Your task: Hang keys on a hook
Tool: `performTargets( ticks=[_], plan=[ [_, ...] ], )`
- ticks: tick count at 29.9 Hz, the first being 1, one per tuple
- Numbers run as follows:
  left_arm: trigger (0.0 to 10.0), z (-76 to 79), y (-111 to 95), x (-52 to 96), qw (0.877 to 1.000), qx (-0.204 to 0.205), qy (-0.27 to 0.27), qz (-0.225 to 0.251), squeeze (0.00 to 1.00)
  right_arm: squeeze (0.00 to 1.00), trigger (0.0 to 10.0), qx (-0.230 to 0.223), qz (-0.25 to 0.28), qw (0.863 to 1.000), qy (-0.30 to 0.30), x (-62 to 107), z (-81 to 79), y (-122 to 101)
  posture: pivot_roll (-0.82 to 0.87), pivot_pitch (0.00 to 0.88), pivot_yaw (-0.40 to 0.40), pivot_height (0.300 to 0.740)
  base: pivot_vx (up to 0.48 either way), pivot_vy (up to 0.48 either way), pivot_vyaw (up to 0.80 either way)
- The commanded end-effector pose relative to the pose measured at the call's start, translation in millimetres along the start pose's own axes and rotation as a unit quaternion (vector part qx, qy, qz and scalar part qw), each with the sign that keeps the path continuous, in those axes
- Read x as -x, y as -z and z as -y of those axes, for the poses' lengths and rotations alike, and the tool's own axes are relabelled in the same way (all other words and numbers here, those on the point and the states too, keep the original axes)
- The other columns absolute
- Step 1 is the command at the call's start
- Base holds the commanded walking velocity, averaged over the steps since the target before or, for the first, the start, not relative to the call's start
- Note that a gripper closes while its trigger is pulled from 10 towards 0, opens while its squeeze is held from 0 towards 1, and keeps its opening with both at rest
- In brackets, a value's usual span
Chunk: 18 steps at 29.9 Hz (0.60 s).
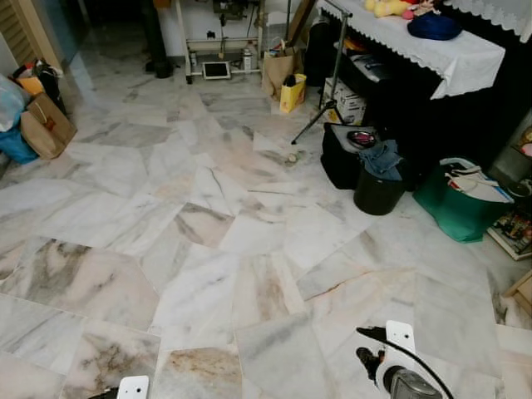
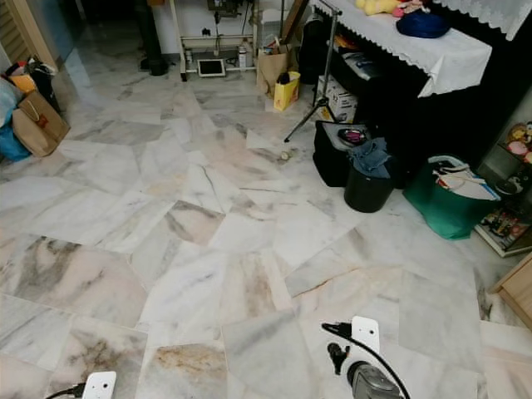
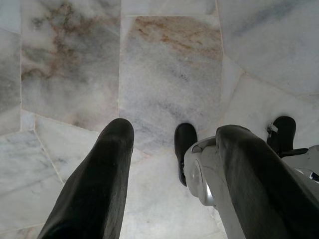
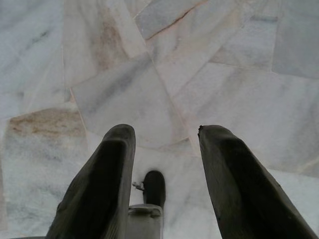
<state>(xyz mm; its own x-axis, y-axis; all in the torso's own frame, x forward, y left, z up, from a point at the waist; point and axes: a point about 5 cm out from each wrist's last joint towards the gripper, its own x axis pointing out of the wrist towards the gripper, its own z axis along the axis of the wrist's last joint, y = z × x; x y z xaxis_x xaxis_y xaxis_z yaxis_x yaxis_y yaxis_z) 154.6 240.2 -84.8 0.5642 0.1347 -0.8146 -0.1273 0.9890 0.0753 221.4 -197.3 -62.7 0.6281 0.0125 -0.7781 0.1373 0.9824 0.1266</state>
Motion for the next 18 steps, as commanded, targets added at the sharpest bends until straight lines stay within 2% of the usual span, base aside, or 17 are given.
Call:
performTargets(
  ticks=[1,11,18],
  plan=[
    [10.0,0.8,2.8,0.4,1.000,0.009,-0.003,-0.004,0.00,0.00,10.0,-0.001,-0.001,1.000,0.004,0.2,2.1,-0.8,0.05,0.000,-0.059,0.729,0.000,0.000,-0.79],
    [10.0,-0.5,1.5,0.5,1.000,0.012,0.000,0.001,0.00,0.00,10.0,-0.002,-0.007,1.000,0.001,-0.1,-0.3,1.2,0.04,0.000,-0.043,0.729,0.000,0.000,-0.79],
    [10.0,-0.6,0.8,0.4,1.000,-0.002,0.005,0.001,0.00,0.00,10.0,0.000,-0.011,1.000,0.001,-0.1,-0.6,1.7,0.04,0.000,-0.042,0.729,0.000,0.000,-0.79]
  ],
)
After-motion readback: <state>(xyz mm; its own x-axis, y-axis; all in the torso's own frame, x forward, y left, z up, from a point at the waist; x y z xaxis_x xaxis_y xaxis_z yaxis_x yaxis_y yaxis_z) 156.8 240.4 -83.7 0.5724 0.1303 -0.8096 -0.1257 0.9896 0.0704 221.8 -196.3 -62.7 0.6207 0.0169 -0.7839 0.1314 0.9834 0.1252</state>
